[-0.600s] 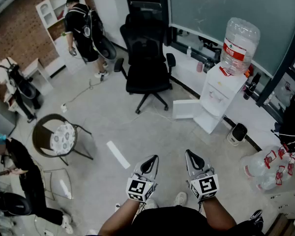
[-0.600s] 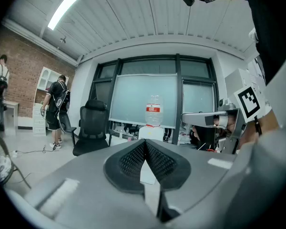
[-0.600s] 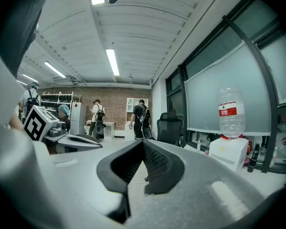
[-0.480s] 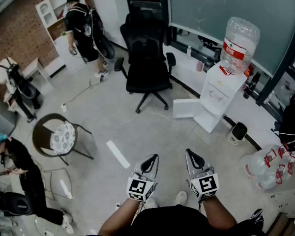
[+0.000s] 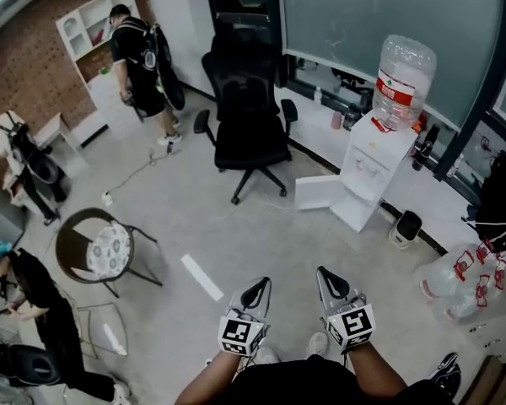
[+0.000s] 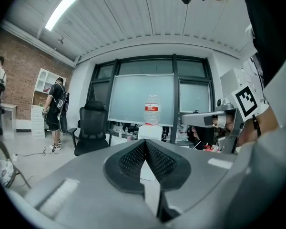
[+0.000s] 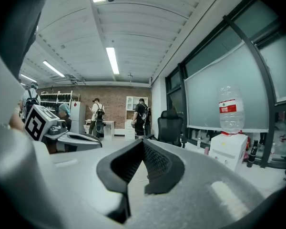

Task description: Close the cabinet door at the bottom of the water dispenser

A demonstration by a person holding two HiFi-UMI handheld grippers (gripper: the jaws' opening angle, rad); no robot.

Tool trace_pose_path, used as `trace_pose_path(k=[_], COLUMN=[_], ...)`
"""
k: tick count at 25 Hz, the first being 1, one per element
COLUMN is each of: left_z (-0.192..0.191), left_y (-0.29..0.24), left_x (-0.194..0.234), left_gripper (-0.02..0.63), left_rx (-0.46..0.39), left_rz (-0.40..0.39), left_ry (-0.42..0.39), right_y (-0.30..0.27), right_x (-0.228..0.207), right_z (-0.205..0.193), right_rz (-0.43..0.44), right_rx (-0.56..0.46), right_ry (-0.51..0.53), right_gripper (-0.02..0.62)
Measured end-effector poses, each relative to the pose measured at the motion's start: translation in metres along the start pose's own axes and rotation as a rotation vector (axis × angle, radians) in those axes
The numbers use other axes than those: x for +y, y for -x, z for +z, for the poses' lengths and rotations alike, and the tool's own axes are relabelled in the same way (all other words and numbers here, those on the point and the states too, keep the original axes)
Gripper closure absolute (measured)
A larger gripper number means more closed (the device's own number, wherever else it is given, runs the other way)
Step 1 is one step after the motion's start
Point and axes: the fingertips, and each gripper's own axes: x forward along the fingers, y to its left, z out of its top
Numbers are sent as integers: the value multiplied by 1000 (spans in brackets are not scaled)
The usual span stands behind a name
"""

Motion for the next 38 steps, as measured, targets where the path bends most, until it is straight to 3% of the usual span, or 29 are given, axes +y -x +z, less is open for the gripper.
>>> trace_pose_path(k=[5, 14, 19, 28, 38], left_z=[-7, -24, -27, 8, 26], left_y=[20, 26, -5, -95, -176], left_x=[13, 38, 45, 69, 70], left_gripper=[588, 588, 588, 588, 588], left_rx=[-1, 31, 53, 24, 48], left_rz=[-31, -9, -21, -31, -47], left_ry=[-11, 32, 37, 37, -12], right_y=[5, -6, -30, -82, -111], right_x=[19, 22, -5, -67, -142], right_z=[-3, -14, -15, 12, 31], right_rz=[-45, -92, -110, -96, -118], right_rx=[3, 22, 5, -35, -87], right_ry=[15, 7, -37, -32, -43], right_gripper=[592, 592, 592, 592, 592])
